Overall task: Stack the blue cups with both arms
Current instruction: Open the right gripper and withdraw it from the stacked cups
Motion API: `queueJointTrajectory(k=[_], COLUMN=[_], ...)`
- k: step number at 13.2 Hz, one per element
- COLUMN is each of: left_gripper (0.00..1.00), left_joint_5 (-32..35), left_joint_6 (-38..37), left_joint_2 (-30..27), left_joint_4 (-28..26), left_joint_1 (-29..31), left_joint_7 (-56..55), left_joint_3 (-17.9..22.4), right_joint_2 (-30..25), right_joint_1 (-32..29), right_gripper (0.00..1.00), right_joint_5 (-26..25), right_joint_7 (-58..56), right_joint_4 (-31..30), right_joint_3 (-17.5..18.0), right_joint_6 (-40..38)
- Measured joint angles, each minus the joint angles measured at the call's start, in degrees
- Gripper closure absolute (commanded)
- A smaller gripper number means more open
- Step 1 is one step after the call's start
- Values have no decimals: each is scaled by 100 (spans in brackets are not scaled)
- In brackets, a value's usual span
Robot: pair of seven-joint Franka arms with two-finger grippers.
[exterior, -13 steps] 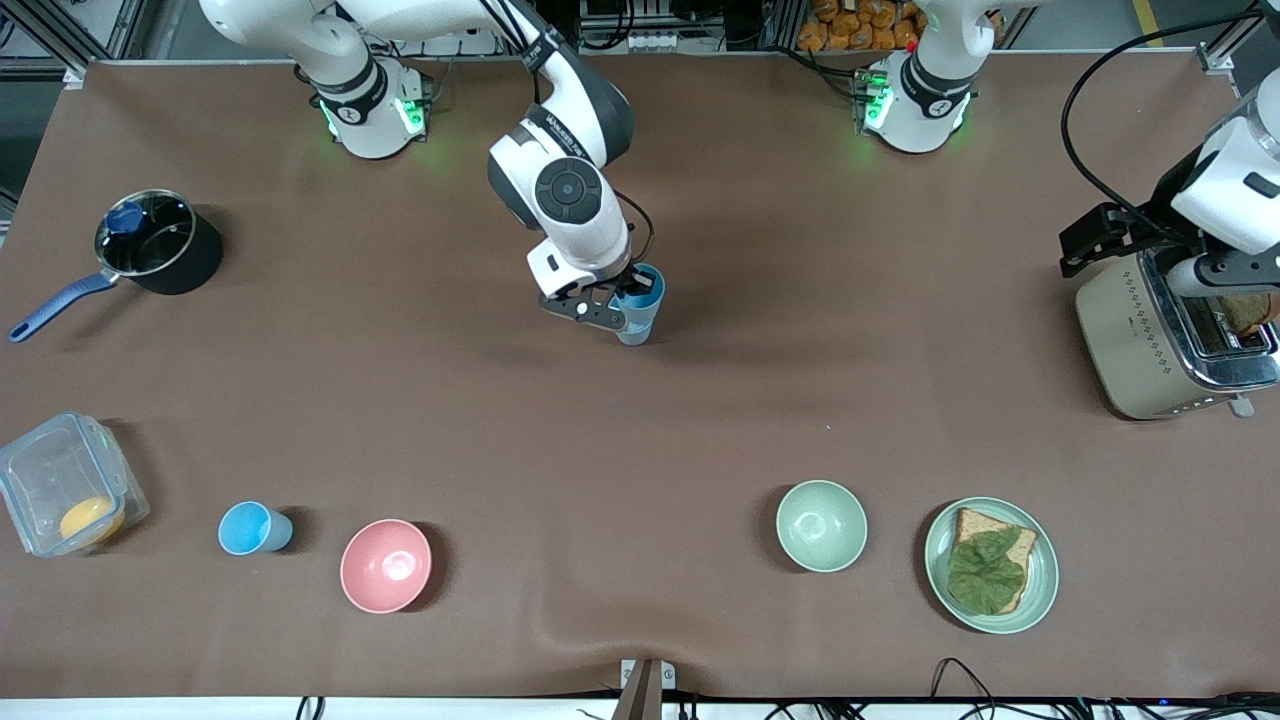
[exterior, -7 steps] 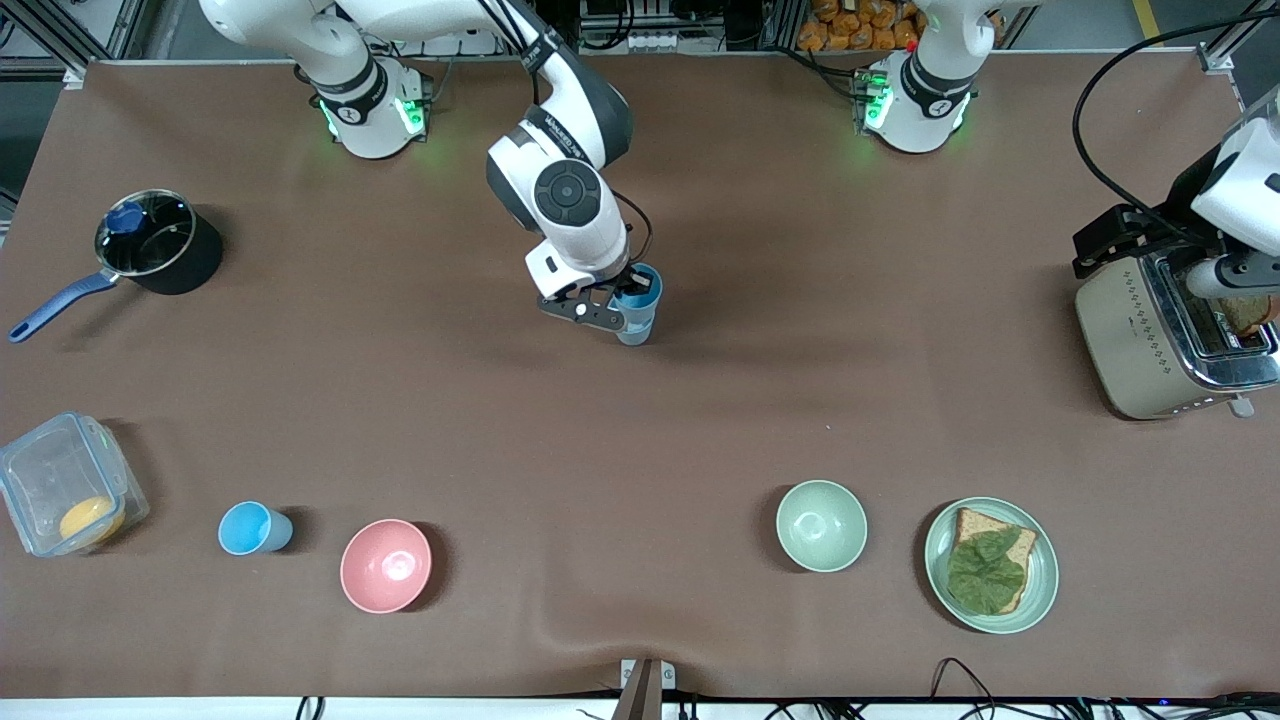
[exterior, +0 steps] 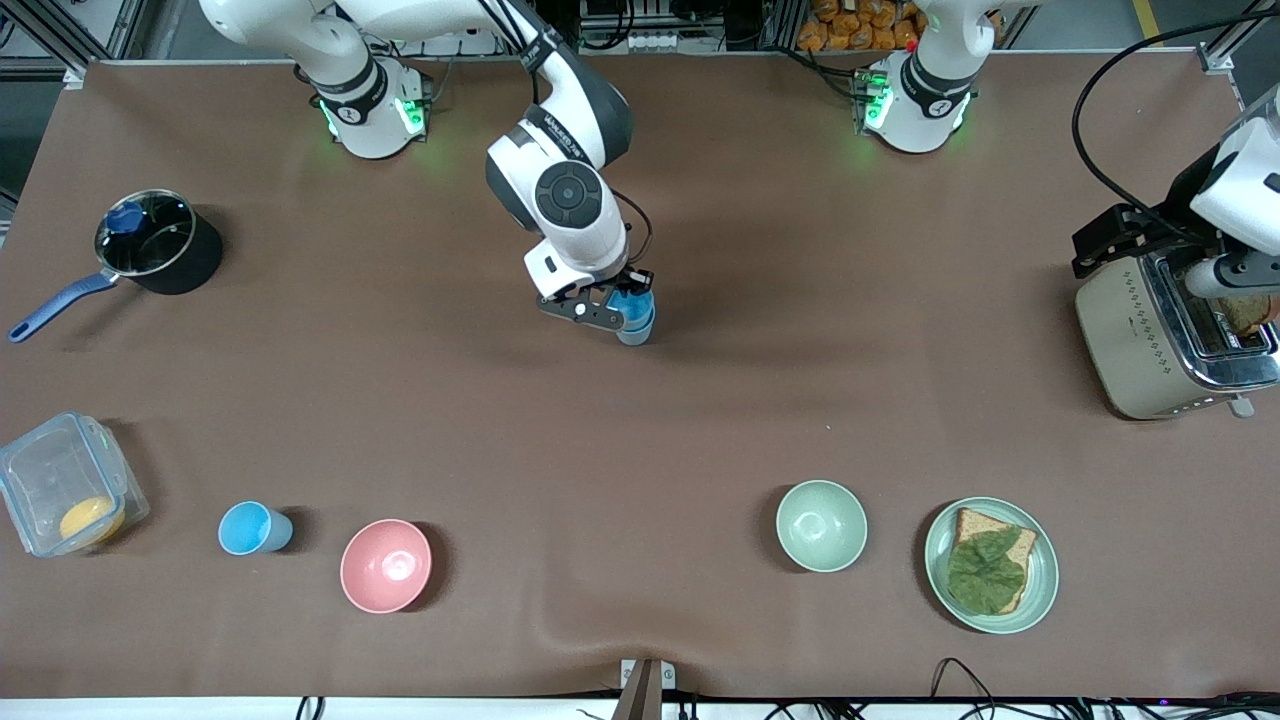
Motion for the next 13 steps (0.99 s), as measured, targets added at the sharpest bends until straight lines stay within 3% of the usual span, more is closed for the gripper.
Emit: queueJointTrajectory(k=[3,7,10,13], left_gripper=[0,0,0,0], left_joint_5=[0,0,0,0], left_joint_6=[-2,-2,-3,-3], left_joint_2=[0,0,0,0], left_joint_4=[-5,-13,-16,-20], left_joint_1=[0,0,0,0], left_joint_7=[0,0,0,0], left_joint_3=[0,-8,-11,-12], right_joint_2=[-64,-535,-884,-1174], right_joint_1=[-193,-779,-1545,-2488], right_gripper=[0,0,0,0], right_joint_5=[-43,-372,-482,-1184], right_joint_7=[-380,-1902,-3250,-4498], right_joint_4=[474,627,630,644], right_joint_3=[-44,-78,-103,-124], right_joint_6=[-980,-1974,-2369,-2602])
